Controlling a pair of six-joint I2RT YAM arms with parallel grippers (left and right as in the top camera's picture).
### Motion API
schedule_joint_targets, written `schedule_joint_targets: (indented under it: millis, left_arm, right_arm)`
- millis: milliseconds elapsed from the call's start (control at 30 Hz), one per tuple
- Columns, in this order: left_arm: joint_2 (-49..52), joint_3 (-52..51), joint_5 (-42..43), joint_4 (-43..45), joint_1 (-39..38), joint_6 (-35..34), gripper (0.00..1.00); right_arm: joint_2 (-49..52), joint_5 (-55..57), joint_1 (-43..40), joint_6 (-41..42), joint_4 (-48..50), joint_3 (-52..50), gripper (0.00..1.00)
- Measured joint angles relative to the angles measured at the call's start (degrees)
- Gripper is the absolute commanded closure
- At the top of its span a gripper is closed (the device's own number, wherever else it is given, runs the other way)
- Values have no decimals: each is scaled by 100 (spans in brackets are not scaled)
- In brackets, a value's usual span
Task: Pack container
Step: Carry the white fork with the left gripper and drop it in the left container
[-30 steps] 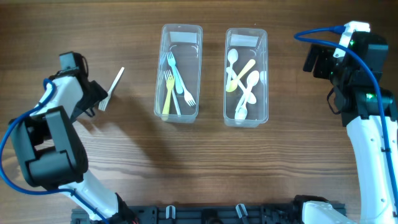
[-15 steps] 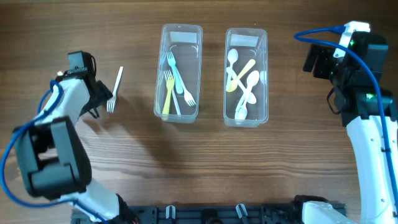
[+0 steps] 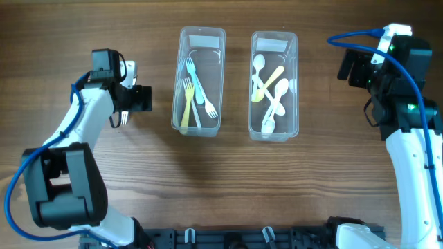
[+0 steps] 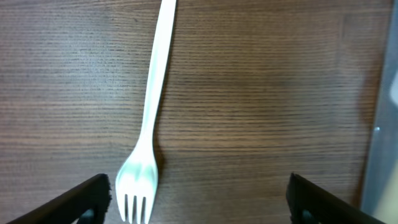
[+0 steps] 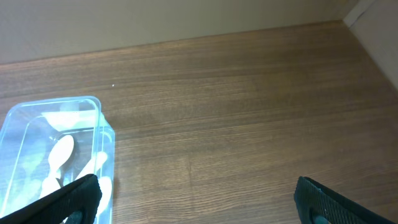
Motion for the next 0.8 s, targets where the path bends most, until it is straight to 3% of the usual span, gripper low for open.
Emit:
schedule_joint_targets:
  millis: [100, 300, 567, 633, 800]
  left_arm:
    - [201, 0, -22, 129, 35, 450, 18]
    - [535, 0, -249, 286, 35, 719, 20]
    - [789, 17, -350, 33, 155, 839, 91]
    - [789, 37, -391, -46, 160, 839, 96]
    - [789, 55, -455, -94, 129, 844, 96]
  right_arm:
    - [0, 0, 0, 2, 0, 0, 0]
    - [0, 0, 0, 2, 0, 0, 0]
    - [0, 0, 0, 2, 0, 0, 0]
    - [0, 0, 0, 2, -2, 0, 0]
    - [0, 0, 0, 2, 0, 0, 0]
